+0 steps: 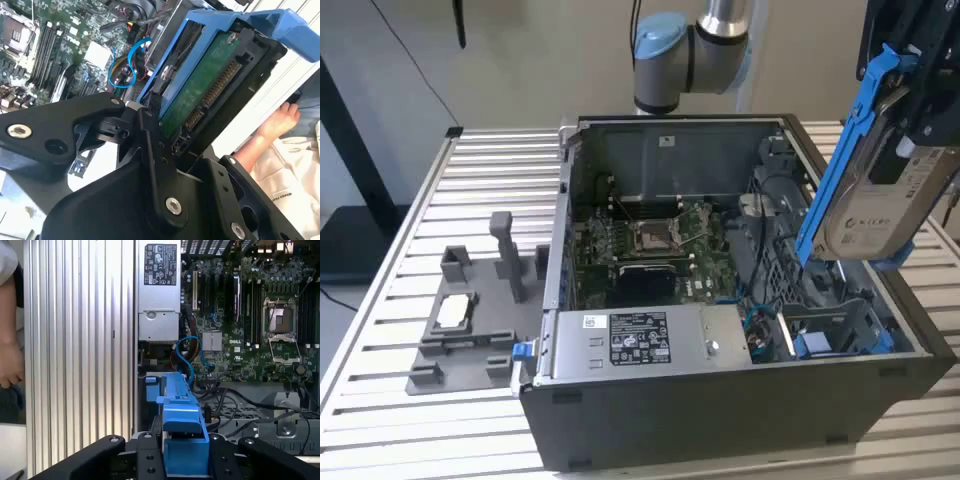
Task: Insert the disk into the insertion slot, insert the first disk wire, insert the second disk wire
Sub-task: 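Insert the disk into the insertion slot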
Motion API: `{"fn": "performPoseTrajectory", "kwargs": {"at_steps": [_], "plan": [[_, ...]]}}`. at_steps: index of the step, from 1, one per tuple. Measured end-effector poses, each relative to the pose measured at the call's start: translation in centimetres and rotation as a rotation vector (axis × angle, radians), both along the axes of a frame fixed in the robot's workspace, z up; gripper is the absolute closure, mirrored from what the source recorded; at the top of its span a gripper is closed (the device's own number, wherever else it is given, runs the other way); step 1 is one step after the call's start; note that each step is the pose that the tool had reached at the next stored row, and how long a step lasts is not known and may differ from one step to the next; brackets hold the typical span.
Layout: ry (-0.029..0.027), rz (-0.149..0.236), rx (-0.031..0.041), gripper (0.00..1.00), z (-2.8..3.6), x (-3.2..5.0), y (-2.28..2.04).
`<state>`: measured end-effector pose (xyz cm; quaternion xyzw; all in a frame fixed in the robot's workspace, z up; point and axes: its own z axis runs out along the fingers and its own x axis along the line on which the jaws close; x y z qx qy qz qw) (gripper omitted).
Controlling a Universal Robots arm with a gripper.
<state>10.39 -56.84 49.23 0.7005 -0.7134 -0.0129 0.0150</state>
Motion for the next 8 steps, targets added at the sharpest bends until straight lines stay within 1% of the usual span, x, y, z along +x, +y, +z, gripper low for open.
{"fn": "performPoseTrajectory", "kwargs": {"at_steps": [8], "plan": [[0.0,0.0,-0.0001,0.67,0.0,0.0,0.0]]}}
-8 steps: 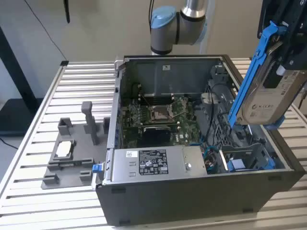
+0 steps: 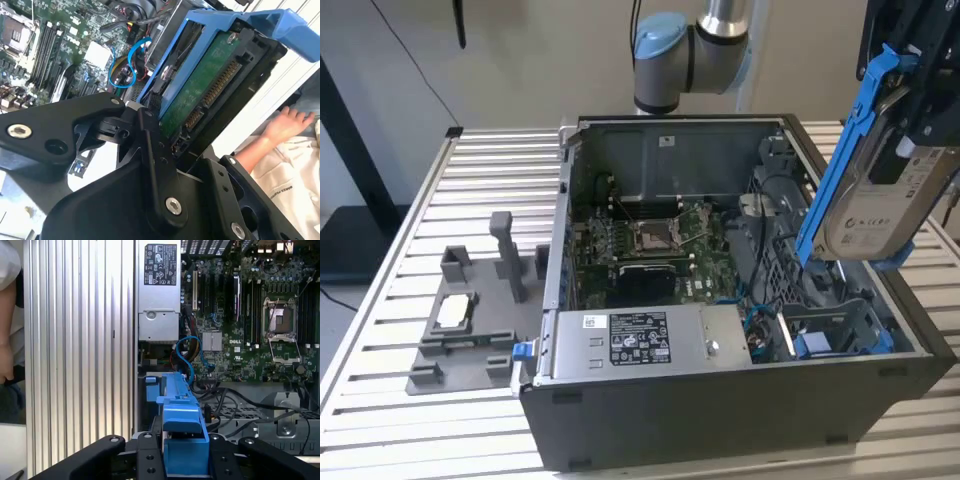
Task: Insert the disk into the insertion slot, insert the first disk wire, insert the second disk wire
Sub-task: 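Insert the disk into the insertion slot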
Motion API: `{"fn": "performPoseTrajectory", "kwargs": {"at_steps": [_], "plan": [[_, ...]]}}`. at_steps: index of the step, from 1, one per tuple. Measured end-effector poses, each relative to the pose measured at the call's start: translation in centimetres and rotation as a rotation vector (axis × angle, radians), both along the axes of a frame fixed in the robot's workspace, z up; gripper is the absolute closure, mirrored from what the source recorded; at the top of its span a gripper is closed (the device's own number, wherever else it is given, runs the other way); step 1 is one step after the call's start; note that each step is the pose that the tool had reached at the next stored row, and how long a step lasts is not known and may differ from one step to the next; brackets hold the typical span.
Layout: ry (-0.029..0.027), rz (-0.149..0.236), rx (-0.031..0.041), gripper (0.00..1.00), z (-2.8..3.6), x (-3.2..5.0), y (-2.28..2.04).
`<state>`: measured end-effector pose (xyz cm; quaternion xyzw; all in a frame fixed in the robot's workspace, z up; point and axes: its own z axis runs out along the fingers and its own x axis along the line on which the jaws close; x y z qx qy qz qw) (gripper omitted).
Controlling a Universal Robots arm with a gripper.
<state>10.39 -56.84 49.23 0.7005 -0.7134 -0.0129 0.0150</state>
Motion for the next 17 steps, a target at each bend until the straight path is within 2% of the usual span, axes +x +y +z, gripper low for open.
{"fn": "performPoseTrajectory", "kwargs": {"at_steps": [6,17], "plan": [[0.0,0.0,0.0,0.67,-0.27,0.0,0.0],[0.0004,0.0,0.0,0.67,-1.48,0.0,-0.02]]}}
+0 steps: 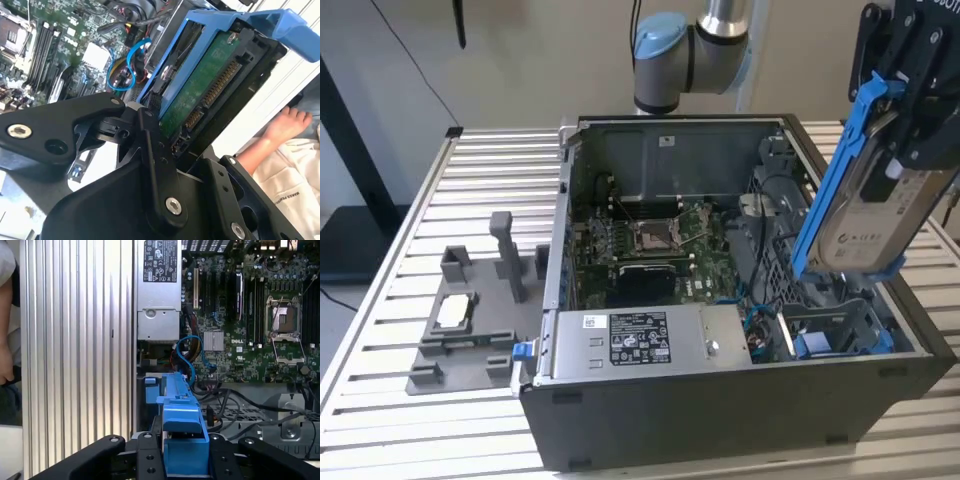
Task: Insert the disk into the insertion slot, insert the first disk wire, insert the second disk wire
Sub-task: 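Insert the disk into the insertion slot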
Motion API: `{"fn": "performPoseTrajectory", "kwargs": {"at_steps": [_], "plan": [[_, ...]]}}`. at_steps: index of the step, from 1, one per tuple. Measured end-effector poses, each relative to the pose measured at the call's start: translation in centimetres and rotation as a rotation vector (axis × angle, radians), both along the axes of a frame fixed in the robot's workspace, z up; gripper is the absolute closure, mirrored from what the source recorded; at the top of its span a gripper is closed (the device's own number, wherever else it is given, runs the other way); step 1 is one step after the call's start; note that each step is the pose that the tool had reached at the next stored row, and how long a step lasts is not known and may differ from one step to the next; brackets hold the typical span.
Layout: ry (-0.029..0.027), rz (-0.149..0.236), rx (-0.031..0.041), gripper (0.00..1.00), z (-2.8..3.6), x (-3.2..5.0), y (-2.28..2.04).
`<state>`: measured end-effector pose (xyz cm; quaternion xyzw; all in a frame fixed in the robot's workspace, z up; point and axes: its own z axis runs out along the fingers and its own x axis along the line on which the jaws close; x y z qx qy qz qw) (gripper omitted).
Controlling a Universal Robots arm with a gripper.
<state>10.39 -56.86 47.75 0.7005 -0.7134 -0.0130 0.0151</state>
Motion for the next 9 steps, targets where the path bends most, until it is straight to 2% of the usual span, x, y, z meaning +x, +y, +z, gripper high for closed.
{"fn": "performPoseTrajectory", "kwargs": {"at_steps": [9], "plan": [[-0.0002,0.0,0.0,0.67,-0.77,0.0,0.0]]}}
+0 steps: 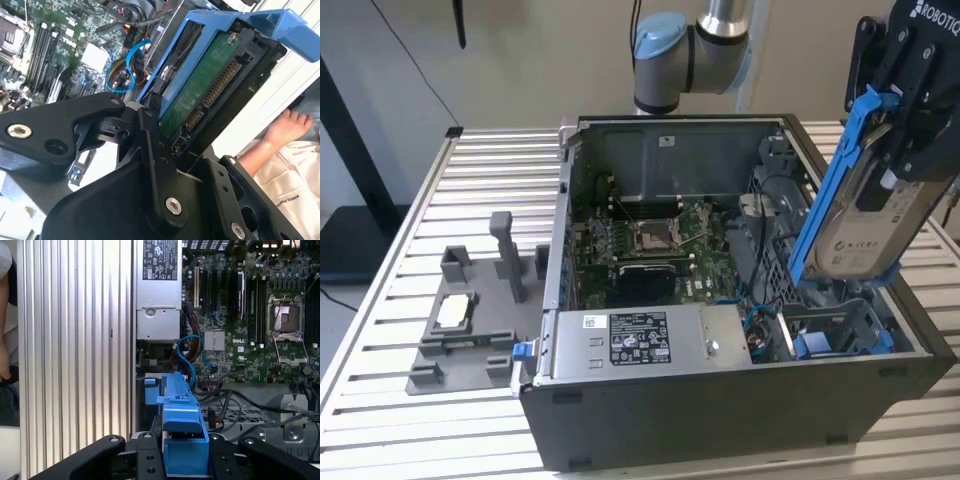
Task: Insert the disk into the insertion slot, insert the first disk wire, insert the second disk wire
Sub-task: 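Insert the disk into the insertion slot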
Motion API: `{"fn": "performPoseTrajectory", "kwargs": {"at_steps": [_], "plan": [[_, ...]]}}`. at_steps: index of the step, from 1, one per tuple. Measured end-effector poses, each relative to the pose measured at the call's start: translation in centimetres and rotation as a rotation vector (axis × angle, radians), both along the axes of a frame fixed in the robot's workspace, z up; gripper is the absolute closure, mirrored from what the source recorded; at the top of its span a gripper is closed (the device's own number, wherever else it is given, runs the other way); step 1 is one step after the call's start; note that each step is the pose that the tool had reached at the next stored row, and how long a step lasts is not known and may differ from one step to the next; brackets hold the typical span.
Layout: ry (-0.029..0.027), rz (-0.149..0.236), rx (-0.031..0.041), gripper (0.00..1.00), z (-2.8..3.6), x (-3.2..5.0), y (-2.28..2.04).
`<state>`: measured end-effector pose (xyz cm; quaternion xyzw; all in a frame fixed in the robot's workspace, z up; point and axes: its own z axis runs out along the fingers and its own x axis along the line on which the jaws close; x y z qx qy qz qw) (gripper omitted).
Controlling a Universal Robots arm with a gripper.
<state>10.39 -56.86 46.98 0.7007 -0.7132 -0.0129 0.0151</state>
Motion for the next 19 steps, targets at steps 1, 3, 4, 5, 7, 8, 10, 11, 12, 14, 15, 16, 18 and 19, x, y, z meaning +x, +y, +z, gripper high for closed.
{"fn": "performPoseTrajectory", "kwargs": {"at_steps": [1,3,4,5,7,8,10,11,12,14,15,16,18,19], "plan": [[-0.0005,0.001,0.0001,0.67,-0.11,0.0,0.0],[-0.002,0.002,-0.0001,0.67,-0.37,0.0,0.0],[-0.0021,0.003,-0.0003,0.67,-0.51,0.0,0.0],[-0.0024,0.003,-0.0004,0.67,-0.65,0.0,0.0],[-0.0027,0.005,-0.0004,0.67,-0.88,0.0,0.0],[-0.0032,0.007,-0.0004,0.67,-1.0,0.0,0.0],[-0.0073,0.011,-0.0006,0.67,-1.19,-0.01,0.0],[-0.0114,0.012,-0.0008,0.67,-1.27,-0.01,0.0],[-0.0165,0.014,-0.0008,0.67,-1.35,0.0,-0.01],[-0.0265,0.016,-0.0014,0.67,-1.51,0.0,0.0],[-0.0305,0.017,-0.0017,0.67,-1.6,0.0,0.0],[-0.0331,0.018,-0.0017,0.67,-1.71,0.0,0.0],[-0.0347,0.02,-0.0018,0.67,-1.98,0.0,0.01],[-0.0348,0.02,-0.0018,0.67,-2.12,0.0,0.0]]}}
